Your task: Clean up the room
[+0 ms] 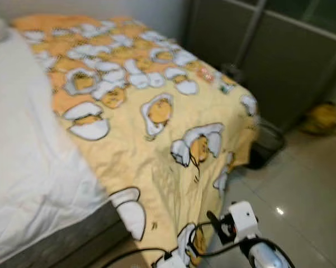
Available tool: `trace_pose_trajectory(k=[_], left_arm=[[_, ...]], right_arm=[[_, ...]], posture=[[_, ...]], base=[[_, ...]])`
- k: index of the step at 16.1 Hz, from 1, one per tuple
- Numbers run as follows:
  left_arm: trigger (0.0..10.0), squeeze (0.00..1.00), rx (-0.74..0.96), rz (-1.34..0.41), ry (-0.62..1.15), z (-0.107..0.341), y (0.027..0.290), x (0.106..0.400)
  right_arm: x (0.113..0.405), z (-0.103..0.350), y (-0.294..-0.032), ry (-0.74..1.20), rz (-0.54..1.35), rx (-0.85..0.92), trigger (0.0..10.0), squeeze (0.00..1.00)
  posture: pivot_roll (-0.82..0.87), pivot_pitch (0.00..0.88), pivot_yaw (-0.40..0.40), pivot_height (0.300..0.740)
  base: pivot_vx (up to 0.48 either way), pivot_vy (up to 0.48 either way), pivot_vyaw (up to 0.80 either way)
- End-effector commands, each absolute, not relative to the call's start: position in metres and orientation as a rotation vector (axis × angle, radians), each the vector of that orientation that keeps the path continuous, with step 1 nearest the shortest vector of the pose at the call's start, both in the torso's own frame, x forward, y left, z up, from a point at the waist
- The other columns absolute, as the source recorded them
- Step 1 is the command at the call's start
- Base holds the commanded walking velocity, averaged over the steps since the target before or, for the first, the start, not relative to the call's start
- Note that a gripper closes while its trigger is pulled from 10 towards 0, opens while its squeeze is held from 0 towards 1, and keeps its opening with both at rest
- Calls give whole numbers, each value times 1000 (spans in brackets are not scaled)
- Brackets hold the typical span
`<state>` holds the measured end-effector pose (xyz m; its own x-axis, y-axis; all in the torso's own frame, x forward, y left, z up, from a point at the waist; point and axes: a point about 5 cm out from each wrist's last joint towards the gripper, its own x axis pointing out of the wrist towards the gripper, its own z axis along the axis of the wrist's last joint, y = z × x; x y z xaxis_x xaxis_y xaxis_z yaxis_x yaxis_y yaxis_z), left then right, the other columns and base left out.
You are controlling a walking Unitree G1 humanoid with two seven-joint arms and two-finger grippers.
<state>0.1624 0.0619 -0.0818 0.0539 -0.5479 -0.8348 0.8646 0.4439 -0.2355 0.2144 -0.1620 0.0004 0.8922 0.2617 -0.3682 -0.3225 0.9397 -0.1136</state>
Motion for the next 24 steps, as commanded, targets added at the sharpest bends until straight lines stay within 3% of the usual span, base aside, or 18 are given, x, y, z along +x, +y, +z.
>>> trace_pose_trajectory(k=[1, 5, 9, 10, 13, 16, 17, 20, 21, 22, 23, 24], left_arm=[[10000, 0, 320, -1158, 1093, -82, 49, 154], [10000, 0, 224, -1191, 1164, -82, 36, 143], [10000, 0, 283, -1138, 1140, -83, 40, 147], [10000, 1000, 292, -1133, 1131, -82, 40, 149], [10000, 1000, 324, -1116, 1117, -82, 48, 154], [10000, 1000, 405, -1011, 1020, -77, 95, 183], [10000, 1000, 404, -1001, 1012, -76, 100, 186], [10000, 1000, 355, -826, 723, -44, 132, 230], [10000, 1000, 330, -675, 513, -18, 141, 255], [10000, 655, 312, -569, 429, -5, 145, 267], [10000, 0, 214, -470, 328, 12, 148, 280], [10000, 0, 169, -407, 263, 24, 150, 287]], right_arm=[[214, 0, -166, 369, 305, -195, 10000, 0], [210, -2, -166, 381, 319, -204, 10000, 0], [210, -2, -165, 381, 319, -204, 10000, 0], [209, -2, -165, 382, 318, -203, 10000, 0], [208, -4, -164, 389, 320, -201, 10000, 0], [208, -5, -164, 390, 313, -194, 10000, 0], [208, -5, -164, 390, 312, -193, 10000, 0], [215, -6, -162, 379, 308, -187, 10000, 0], [225, -1, -161, 342, 290, -178, 10000, 0], [232, 3, -160, 317, 274, -174, 10000, 0], [243, 14, -162, 258, 229, -158, 10000, 0], [249, 23, -164, 214, 191, -152, 10000, 0]], posture=[[-8, 90, -102, 740], [-16, 90, -100, 740], [-21, 90, -97, 740], [-18, 91, -95, 740], [-14, 93, -88, 740], [21, 90, -73, 740], [21, 90, -73, 740], [87, 57, -62, 740], [106, 25, -56, 740], [122, 0, -46, 740], [131, 0, -39, 740], [136, 0, -34, 740]], base=[[0, 0, 0], [0, 0, 0], [0, 0, 0], [0, 0, 0], [0, 0, 0], [0, 0, 0], [0, 0, 0], [0, 0, 0], [0, 0, 0], [0, 0, 0], [0, 0, 0], [0, 0, 0]])
